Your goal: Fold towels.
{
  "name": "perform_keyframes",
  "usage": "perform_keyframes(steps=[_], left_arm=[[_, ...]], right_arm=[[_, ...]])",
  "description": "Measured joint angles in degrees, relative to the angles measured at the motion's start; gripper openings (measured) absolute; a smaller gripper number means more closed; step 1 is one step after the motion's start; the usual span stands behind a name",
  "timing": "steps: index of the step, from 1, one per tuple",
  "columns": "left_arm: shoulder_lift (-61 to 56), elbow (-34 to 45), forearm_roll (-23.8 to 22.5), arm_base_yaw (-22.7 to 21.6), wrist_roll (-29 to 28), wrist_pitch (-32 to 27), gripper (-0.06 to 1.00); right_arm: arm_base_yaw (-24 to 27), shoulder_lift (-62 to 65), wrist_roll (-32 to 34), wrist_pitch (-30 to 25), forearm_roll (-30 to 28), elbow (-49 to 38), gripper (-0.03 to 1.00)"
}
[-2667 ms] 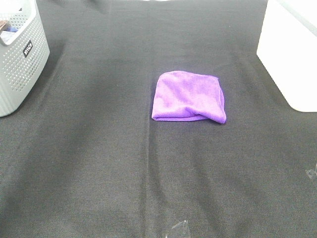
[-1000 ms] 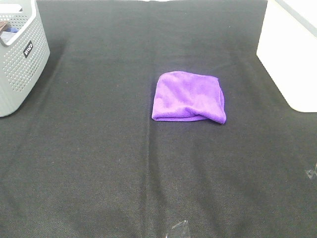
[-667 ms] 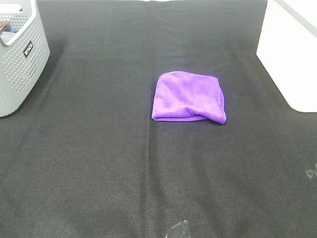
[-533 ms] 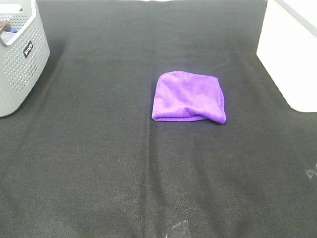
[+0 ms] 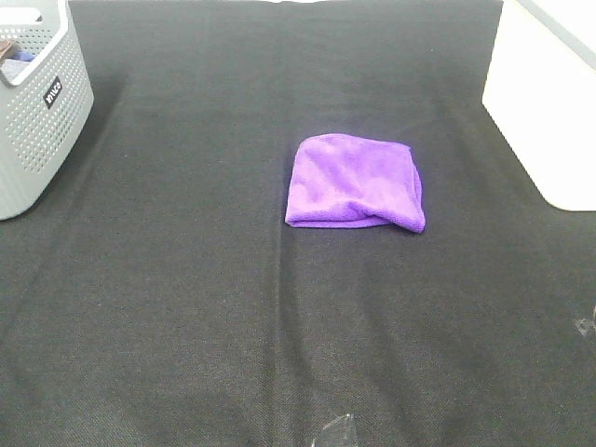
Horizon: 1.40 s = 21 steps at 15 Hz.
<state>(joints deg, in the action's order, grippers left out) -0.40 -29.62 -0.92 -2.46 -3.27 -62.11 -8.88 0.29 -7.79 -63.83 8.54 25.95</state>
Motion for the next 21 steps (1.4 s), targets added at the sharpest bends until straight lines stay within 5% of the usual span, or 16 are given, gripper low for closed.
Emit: perform_keyframes(steps=[21], left_arm=[[0.00, 0.00, 0.00, -0.17, 0.06, 0.00, 0.81]], right_arm=[[0.00, 0.00, 0.00, 0.00, 0.57, 0.00, 0.77]])
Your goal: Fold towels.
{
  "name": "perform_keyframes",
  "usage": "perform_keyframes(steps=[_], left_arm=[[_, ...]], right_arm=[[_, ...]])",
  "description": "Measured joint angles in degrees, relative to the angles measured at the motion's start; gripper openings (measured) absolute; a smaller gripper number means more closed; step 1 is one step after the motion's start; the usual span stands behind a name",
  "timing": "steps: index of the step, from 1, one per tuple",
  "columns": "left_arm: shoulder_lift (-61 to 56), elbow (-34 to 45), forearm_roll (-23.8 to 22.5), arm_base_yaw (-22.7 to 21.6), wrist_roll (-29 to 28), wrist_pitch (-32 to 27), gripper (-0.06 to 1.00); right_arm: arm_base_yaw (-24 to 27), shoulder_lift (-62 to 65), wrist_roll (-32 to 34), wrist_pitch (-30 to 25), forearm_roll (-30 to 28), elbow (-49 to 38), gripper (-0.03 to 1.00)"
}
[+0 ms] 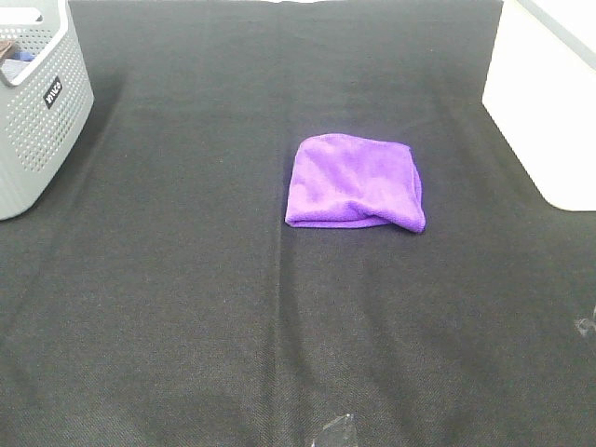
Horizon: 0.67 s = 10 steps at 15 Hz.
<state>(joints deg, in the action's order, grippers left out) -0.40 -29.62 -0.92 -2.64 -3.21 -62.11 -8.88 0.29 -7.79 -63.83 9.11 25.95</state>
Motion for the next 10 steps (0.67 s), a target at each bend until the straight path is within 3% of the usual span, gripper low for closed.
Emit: perform_keyframes(steps=[10], left_arm=[[0.00, 0.00, 0.00, 0.00, 0.00, 0.00, 0.81]], right_arm=[[0.00, 0.00, 0.00, 0.00, 0.11, 0.00, 0.77]])
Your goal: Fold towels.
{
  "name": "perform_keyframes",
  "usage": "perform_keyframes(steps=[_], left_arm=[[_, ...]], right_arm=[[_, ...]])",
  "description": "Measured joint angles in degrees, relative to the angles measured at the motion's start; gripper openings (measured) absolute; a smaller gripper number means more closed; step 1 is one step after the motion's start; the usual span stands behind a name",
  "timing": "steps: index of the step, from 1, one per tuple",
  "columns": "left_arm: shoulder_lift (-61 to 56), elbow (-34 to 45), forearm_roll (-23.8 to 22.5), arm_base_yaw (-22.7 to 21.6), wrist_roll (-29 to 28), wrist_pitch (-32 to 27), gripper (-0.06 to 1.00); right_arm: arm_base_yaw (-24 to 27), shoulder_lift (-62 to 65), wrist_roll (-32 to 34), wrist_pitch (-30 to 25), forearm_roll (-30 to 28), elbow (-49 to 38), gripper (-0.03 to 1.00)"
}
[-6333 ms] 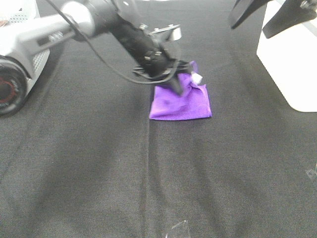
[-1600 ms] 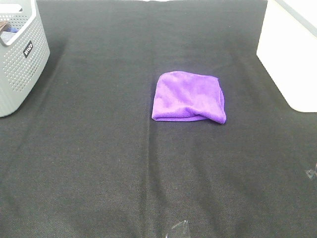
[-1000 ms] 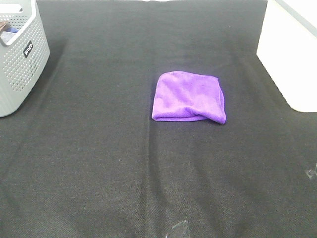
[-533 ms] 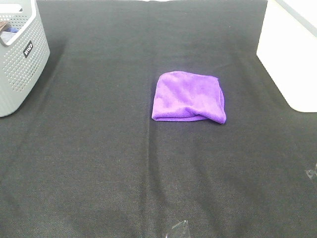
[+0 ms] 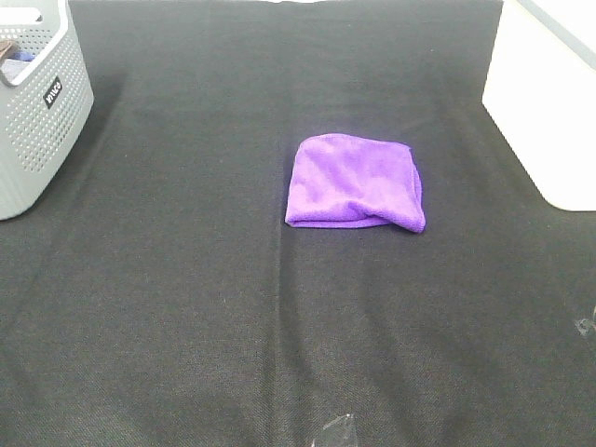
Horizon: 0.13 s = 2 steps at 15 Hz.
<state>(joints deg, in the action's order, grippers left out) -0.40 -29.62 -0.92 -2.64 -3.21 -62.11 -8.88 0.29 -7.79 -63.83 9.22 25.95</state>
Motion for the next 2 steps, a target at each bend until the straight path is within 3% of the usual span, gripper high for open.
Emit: perform_keyframes(steps=[2], left_arm=[[0.00, 0.00, 0.00, 0.00, 0.00, 0.00, 0.81]], right_arm=[[0.00, 0.00, 0.00, 0.00, 0.17, 0.00, 0.77]])
